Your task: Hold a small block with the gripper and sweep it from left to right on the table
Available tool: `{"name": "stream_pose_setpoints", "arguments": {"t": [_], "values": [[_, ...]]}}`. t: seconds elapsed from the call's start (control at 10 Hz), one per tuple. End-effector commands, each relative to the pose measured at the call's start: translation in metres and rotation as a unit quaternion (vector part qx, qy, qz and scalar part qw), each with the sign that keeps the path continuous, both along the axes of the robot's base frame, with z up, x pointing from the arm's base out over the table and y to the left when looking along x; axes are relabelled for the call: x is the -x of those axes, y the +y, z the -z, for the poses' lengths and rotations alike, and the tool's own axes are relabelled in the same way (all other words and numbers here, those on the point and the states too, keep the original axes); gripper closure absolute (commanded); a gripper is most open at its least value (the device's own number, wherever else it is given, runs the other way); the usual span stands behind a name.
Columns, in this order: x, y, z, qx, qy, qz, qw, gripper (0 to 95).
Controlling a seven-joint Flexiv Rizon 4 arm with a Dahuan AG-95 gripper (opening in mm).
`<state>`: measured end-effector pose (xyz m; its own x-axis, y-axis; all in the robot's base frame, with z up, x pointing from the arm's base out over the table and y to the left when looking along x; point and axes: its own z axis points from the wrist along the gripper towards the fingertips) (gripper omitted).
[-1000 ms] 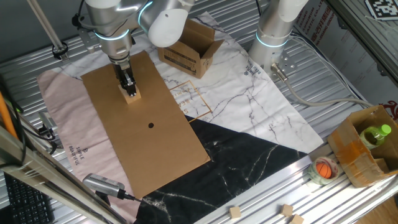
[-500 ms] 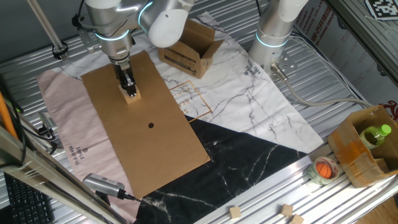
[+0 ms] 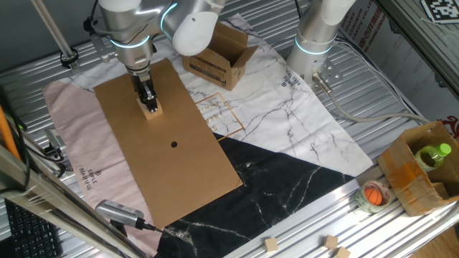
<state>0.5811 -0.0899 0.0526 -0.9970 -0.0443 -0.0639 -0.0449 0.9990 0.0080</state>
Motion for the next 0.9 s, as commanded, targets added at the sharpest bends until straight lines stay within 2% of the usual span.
{"name": "stream_pose_setpoints", "arguments": {"t": [0.1, 0.9], "values": [[-0.0001, 0.0003, -0.0002, 0.0, 0.0, 0.0, 1.0, 38.0], [-0.0006, 0.003, 0.0002, 0.001, 0.0, 0.003, 1.0, 38.0]]}}
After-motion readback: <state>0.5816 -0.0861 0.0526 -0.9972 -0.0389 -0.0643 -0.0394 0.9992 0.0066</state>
